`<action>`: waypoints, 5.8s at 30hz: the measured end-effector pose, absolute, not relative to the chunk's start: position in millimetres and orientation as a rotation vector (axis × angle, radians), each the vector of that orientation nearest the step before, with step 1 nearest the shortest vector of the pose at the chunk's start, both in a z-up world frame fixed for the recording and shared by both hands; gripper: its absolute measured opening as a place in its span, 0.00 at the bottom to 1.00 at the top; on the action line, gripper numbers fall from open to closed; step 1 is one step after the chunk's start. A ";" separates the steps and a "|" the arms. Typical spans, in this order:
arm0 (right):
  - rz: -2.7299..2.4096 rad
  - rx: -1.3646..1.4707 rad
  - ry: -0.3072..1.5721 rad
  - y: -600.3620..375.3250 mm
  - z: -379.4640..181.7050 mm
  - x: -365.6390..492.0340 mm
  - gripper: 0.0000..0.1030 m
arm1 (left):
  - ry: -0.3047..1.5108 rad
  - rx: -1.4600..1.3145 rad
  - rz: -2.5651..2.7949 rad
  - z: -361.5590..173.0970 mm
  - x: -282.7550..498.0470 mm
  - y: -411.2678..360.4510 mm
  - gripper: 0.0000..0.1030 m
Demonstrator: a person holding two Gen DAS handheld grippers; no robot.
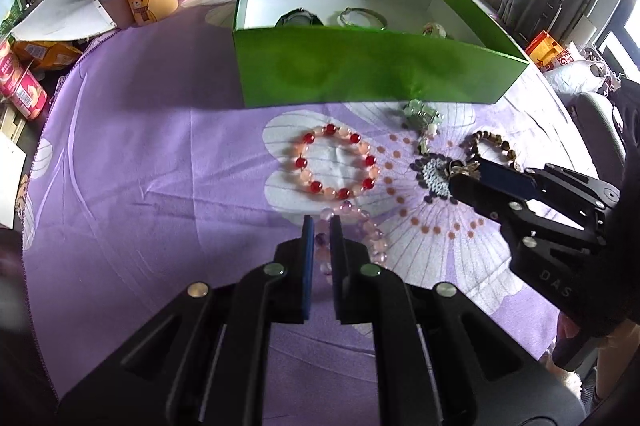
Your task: Organize jewelry
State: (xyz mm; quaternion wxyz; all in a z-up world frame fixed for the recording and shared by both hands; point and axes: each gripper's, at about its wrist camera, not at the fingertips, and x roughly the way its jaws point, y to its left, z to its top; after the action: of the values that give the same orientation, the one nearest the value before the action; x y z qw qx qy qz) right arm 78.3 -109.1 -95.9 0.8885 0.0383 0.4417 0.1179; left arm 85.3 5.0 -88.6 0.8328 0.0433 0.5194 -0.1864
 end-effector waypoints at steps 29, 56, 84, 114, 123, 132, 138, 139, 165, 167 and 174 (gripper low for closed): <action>0.182 0.191 0.758 -185.4 1.2 138.5 0.22 | 1.020 0.039 -0.464 8.7 201.7 -73.7 0.07; 0.152 0.215 0.913 -179.2 -61.8 191.1 0.28 | 1.126 0.133 -0.379 -53.3 233.2 -97.4 0.26; 0.123 0.243 0.876 -206.2 -52.8 70.6 0.35 | 1.098 0.067 -0.322 -43.8 133.9 8.4 0.62; 0.208 0.099 0.954 -123.8 -117.8 77.3 0.35 | 1.147 0.075 -0.304 -108.7 127.2 2.2 0.44; 0.174 0.059 0.941 -119.7 -119.3 95.2 0.31 | 1.104 0.151 -0.282 -112.4 129.0 -0.7 0.26; 0.147 0.030 0.920 -120.8 -120.6 92.7 0.19 | 1.107 0.112 -0.290 -111.2 128.4 4.7 0.07; 0.159 0.079 0.904 -125.1 -113.8 86.3 0.19 | 1.082 0.090 -0.305 -94.8 125.1 7.5 0.07; 0.160 0.086 0.902 -126.6 -112.0 85.0 0.19 | 1.073 0.088 -0.310 -90.1 124.2 7.4 0.07; 0.165 0.121 0.766 -149.3 -41.9 66.8 0.19 | 0.964 0.095 -0.401 -6.0 121.9 -20.9 0.07; 0.166 0.129 0.761 -151.9 -35.6 70.8 0.19 | 0.958 0.089 -0.405 0.3 127.7 -23.8 0.07; 0.155 0.143 0.731 -165.7 -6.1 94.0 0.19 | 0.951 0.054 -0.416 21.4 159.0 -31.6 0.07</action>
State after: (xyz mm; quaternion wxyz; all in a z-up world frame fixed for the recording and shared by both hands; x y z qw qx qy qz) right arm 94.0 -165.7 -6.1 0.9285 0.0697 0.3569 0.0757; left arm 159.0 -31.6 21.4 0.8680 0.0257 0.4545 -0.1985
